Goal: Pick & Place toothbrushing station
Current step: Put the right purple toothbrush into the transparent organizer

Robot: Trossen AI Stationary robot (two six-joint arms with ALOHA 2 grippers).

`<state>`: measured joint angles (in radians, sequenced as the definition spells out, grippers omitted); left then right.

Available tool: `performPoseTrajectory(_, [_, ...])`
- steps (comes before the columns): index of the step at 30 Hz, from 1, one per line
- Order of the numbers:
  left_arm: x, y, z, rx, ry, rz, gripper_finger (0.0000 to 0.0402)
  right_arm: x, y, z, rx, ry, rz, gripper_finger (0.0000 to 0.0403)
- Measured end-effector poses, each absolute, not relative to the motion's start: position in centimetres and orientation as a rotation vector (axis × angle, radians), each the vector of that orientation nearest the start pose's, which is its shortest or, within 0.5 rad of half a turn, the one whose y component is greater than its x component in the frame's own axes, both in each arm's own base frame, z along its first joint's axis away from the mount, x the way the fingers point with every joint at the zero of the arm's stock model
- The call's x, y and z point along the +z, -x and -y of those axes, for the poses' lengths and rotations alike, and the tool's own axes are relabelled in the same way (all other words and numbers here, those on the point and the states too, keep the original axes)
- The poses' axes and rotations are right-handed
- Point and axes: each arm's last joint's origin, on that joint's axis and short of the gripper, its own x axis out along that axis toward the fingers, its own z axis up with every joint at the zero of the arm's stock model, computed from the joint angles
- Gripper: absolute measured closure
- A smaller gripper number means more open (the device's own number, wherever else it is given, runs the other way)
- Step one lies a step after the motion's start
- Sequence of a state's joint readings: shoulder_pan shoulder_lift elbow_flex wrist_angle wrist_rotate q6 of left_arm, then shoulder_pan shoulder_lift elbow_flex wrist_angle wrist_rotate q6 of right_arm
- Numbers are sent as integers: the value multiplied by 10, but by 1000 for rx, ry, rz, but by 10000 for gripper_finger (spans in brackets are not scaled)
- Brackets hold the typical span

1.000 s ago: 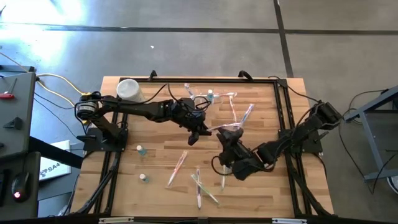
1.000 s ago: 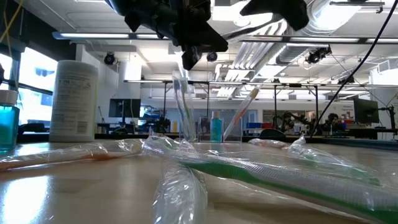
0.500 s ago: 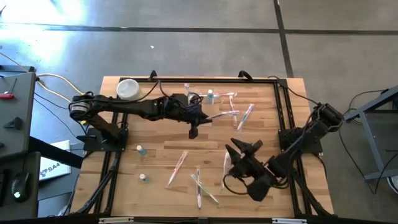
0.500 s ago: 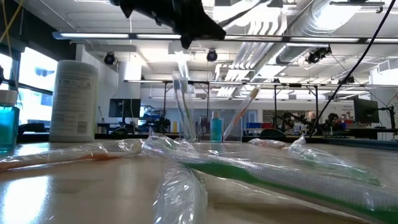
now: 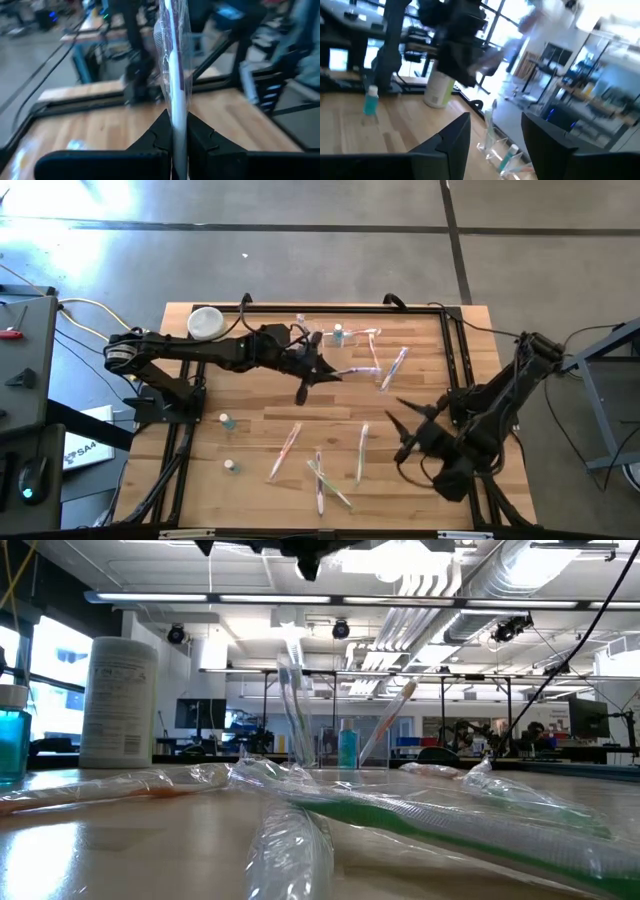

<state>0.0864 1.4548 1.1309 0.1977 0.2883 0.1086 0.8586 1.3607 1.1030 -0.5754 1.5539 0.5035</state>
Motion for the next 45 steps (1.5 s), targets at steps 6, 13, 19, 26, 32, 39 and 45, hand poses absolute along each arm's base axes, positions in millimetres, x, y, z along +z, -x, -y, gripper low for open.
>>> performPoseTrajectory(6, [337,-337,-2,-250,-151,-44,384,315,-204,-157,-691,271,-197,234])
performPoseTrajectory(13, [328,-347,11,-231,-182,-51,384,324,-237,-139,-528,203,-292,234])
performPoseTrajectory(19, [327,-347,11,-226,-171,-61,384,333,-251,-131,-434,148,-263,234])
performPoseTrajectory(26, [327,-347,11,-227,-173,-63,384,348,-257,-129,-426,181,-169,234])
performPoseTrajectory(32, [326,-347,11,-229,-175,-66,384,352,-258,-129,-412,219,-150,238])
performPoseTrajectory(39, [326,-347,11,-229,-178,-65,384,351,-258,-129,-414,225,-155,283])
performPoseTrajectory(45, [326,-347,11,-230,-183,-68,384,349,-258,-129,-408,246,-172,368])
